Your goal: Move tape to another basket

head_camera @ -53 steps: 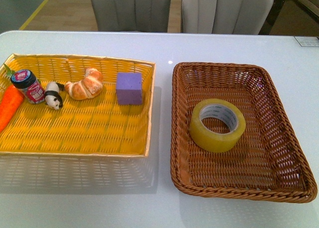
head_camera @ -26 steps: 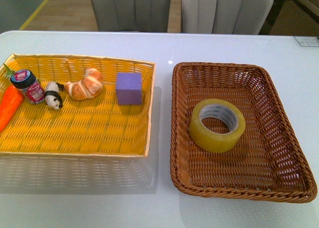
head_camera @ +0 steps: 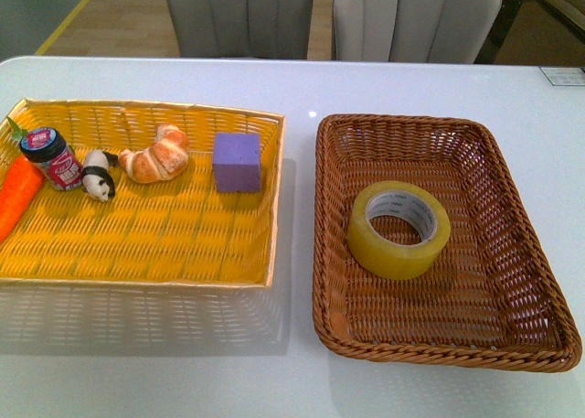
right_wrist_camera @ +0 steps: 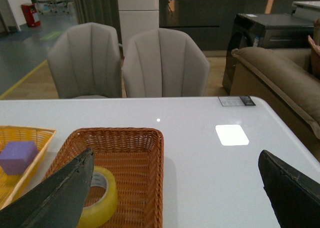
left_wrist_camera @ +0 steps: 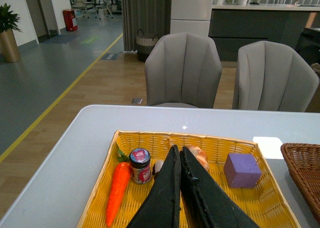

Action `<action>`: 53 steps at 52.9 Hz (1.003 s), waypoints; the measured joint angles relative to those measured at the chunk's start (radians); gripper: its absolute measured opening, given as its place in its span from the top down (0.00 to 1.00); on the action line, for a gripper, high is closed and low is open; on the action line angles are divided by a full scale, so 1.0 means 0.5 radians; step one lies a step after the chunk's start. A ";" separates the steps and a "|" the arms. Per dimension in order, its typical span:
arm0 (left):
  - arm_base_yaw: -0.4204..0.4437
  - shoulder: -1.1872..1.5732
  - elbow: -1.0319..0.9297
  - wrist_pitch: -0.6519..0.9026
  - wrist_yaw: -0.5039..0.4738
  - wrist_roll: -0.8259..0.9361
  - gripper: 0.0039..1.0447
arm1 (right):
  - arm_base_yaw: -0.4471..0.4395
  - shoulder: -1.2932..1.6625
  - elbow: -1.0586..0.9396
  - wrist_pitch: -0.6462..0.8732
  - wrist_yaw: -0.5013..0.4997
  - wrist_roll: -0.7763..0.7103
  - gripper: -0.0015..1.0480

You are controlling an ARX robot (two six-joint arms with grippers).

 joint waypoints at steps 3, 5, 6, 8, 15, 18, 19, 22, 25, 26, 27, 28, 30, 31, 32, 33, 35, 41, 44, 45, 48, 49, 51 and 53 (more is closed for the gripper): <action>0.000 -0.033 0.000 -0.036 0.000 0.001 0.99 | 0.000 0.000 0.000 0.000 0.000 -0.001 0.09; 0.000 -0.095 0.001 -0.103 0.000 0.001 0.99 | 0.000 0.000 0.000 0.000 -0.001 0.000 0.09; 0.000 -0.145 0.001 -0.185 0.000 0.002 0.99 | 0.000 0.000 0.000 0.000 0.000 -0.001 0.09; 0.001 -0.262 0.001 -0.336 0.001 0.002 0.99 | 0.000 0.000 0.000 0.000 0.001 -0.001 0.09; 0.000 -0.369 0.001 -0.400 0.000 0.002 0.99 | 0.000 0.000 0.000 0.000 0.000 0.000 0.09; 0.002 -0.371 0.001 -0.409 0.001 0.002 0.99 | 0.000 0.000 0.000 0.000 0.000 0.000 0.09; 0.002 -0.371 0.001 -0.409 -0.001 0.002 0.99 | 0.000 0.000 0.000 0.000 0.000 0.000 0.09; 0.002 -0.372 0.001 -0.409 0.001 0.002 0.99 | 0.000 0.001 0.000 0.000 -0.001 0.000 0.09; 0.002 -0.373 0.001 -0.409 0.000 0.002 0.99 | 0.000 0.000 0.000 0.000 0.000 0.000 0.09; 0.002 -0.373 0.001 -0.409 0.000 0.002 0.99 | 0.000 0.000 0.000 0.000 0.000 -0.001 0.09; 0.002 -0.373 0.001 -0.409 0.000 0.002 0.99 | 0.000 0.000 0.000 0.000 0.000 0.000 0.09; 0.002 -0.373 0.001 -0.409 0.000 0.002 0.99 | 0.000 0.000 0.000 0.000 0.000 0.000 0.09; 0.002 -0.373 0.001 -0.409 0.000 0.000 0.98 | 0.000 0.000 0.000 0.000 0.001 0.000 0.09; 0.002 -0.373 0.001 -0.409 0.000 0.000 0.97 | 0.000 0.000 0.000 0.000 0.000 0.000 0.09; 0.002 -0.373 0.001 -0.409 0.000 0.001 0.91 | 0.000 0.000 0.000 0.000 0.000 0.000 0.09; 0.002 -0.373 0.001 -0.409 0.001 0.001 0.90 | 0.000 0.000 0.000 0.000 0.000 0.000 0.09; 0.002 -0.373 0.001 -0.409 0.000 0.001 0.83 | 0.000 0.000 0.000 0.000 0.000 0.000 0.09; 0.002 -0.373 0.001 -0.409 0.001 0.001 0.64 | 0.000 0.000 0.000 0.000 0.000 0.000 0.09; 0.002 -0.374 0.001 -0.409 0.001 0.001 0.52 | 0.000 0.000 0.000 0.000 0.000 0.000 0.09; 0.002 -0.374 0.001 -0.409 0.001 0.001 0.49 | 0.000 0.000 0.000 0.000 0.000 0.000 0.09; 0.002 -0.374 0.001 -0.409 0.001 0.001 0.39 | 0.000 0.000 0.000 0.000 0.000 0.000 0.09; 0.002 -0.374 0.001 -0.409 0.000 0.001 0.37 | 0.000 0.000 0.000 0.000 0.000 0.000 0.09; 0.001 -0.374 0.001 -0.409 0.001 0.002 0.30 | 0.000 0.000 0.000 0.000 0.000 0.000 0.09; 0.002 -0.374 0.001 -0.409 0.000 0.001 0.25 | 0.000 0.000 0.000 0.000 0.000 0.000 0.09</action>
